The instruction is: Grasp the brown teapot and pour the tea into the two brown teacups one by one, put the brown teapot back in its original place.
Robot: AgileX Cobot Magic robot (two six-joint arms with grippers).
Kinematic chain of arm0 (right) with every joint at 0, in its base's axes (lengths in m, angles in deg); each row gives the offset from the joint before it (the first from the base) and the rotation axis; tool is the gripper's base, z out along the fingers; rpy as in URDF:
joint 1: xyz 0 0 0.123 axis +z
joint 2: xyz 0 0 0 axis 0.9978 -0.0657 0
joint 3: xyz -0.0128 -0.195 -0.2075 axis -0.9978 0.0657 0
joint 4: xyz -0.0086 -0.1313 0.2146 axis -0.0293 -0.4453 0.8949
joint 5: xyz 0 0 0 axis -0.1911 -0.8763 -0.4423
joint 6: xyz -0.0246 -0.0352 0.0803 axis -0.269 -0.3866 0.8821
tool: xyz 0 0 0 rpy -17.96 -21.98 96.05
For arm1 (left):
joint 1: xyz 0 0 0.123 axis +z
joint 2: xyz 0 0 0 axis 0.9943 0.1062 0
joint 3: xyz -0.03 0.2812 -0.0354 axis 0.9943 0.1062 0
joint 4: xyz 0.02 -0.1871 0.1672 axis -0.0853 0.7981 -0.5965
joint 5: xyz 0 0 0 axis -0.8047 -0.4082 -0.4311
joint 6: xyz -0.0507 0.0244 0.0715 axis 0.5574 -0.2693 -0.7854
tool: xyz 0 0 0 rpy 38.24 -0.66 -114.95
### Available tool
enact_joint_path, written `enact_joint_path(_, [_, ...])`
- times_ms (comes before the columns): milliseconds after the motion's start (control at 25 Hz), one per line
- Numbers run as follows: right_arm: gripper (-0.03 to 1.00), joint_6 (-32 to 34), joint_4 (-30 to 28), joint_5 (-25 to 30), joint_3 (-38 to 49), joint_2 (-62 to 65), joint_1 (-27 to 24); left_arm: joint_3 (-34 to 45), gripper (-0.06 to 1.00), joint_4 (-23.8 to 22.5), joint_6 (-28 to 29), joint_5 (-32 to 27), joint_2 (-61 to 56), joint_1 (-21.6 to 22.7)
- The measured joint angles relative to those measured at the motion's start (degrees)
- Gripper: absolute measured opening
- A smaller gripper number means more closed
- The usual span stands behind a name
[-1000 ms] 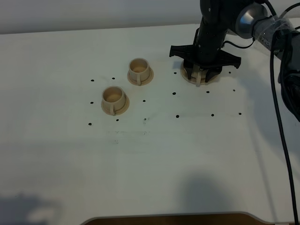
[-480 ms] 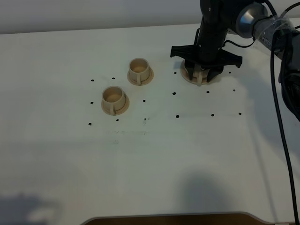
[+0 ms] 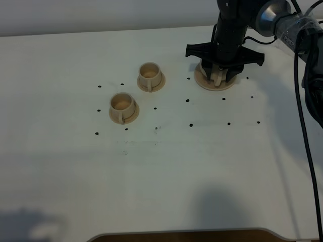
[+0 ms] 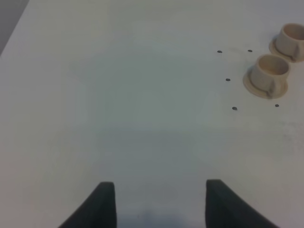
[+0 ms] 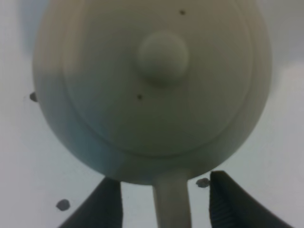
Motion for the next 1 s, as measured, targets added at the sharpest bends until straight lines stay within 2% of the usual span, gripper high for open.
enact_joint_path(440, [0.42, -2.2, 2.4, 0.2, 0.0, -0.8, 0.0, 0.0, 0.46, 0.0, 0.0, 0.0, 0.0, 0.0])
enact_joint_path(1000, [0.42, -2.9, 2.4, 0.4, -0.4, -1.5, 0.0, 0.0, 0.46, 0.0, 0.0, 0.0, 0.0, 0.0])
